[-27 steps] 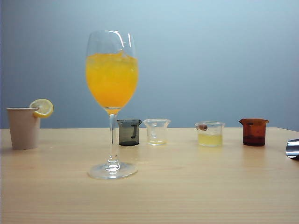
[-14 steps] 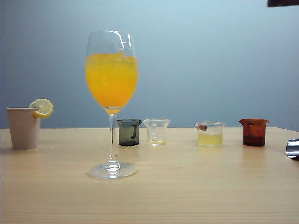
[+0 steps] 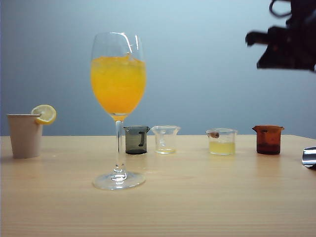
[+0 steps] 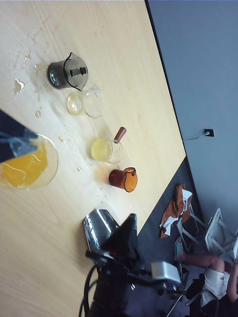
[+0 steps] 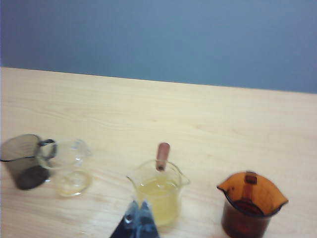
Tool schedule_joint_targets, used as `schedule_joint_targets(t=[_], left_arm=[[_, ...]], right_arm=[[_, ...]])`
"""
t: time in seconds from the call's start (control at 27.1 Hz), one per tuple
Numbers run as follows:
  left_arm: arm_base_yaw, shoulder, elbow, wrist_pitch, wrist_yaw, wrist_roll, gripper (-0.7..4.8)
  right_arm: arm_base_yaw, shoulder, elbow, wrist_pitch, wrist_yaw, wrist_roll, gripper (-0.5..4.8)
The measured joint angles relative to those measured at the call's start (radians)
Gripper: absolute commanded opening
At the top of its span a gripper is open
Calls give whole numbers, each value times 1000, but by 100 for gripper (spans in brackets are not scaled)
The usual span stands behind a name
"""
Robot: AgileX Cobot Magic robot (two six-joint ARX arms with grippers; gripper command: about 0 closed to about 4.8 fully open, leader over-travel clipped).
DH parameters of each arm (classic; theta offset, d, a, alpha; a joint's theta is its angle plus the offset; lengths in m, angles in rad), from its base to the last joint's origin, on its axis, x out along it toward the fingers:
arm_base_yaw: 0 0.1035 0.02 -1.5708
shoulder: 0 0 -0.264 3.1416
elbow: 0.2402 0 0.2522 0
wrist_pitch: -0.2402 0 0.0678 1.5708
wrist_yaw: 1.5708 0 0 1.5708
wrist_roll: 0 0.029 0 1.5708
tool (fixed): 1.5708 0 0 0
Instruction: Pick up the third measuring cup from the left, pour the pineapple juice inside into the goblet, and finally put the measuring cup back in its original place.
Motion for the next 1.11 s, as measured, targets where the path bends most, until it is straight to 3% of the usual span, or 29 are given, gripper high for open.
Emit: schedule_joint_targets(t=[0.48,0.55,0.63,0.7,0.85,1.11], left_arm=[[0,0,0,0,0,-5,-5],[0,0,0,0,0,-18,-5],[0,0,0,0,0,-24,-5],[0,0,0,0,0,-26,-5],[0,0,0,0,0,-27,-5],[0,0,0,1,0,-27,-5]], right_arm=[[1,445,-4,409,5,54,-4],[1,501,-4,445,0,93,76],[0,545,6,460,-26,108,221],[-1,590,31,465,-59,116,327],[0,676,109,468,-84,113,457],[0,743,171,467,-50,113,479]])
